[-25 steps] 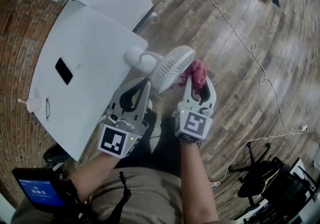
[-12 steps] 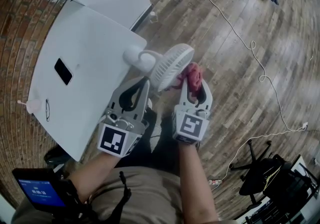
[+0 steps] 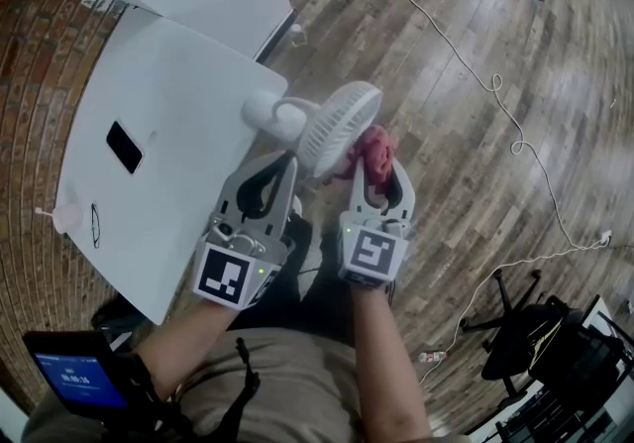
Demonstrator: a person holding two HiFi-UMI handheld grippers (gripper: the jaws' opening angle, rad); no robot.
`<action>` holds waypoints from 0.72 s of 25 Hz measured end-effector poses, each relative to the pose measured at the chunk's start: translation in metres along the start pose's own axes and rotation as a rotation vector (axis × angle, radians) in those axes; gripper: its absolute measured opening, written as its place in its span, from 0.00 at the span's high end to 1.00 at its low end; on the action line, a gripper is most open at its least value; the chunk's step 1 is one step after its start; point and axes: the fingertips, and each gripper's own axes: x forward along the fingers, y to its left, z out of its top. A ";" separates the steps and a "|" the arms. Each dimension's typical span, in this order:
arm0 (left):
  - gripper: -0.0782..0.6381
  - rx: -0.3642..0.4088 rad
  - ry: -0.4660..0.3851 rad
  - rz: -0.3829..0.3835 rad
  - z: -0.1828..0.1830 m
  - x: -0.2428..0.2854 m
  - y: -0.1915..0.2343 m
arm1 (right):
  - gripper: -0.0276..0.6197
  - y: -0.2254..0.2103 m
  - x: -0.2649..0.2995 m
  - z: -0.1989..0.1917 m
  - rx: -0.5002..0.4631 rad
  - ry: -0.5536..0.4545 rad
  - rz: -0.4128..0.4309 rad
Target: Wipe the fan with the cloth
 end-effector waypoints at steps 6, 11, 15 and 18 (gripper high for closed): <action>0.89 0.006 0.001 -0.023 -0.003 -0.002 -0.005 | 0.70 0.002 -0.008 0.000 -0.013 -0.017 0.000; 0.89 0.007 -0.004 -0.041 -0.001 -0.002 -0.003 | 0.70 0.011 -0.013 -0.003 -0.002 0.001 0.010; 0.89 -0.004 -0.010 -0.060 0.001 -0.005 0.008 | 0.70 0.024 -0.013 0.000 -0.013 -0.001 0.018; 0.89 -0.010 -0.009 -0.072 0.002 -0.008 0.012 | 0.70 0.033 -0.016 0.003 -0.018 -0.005 0.027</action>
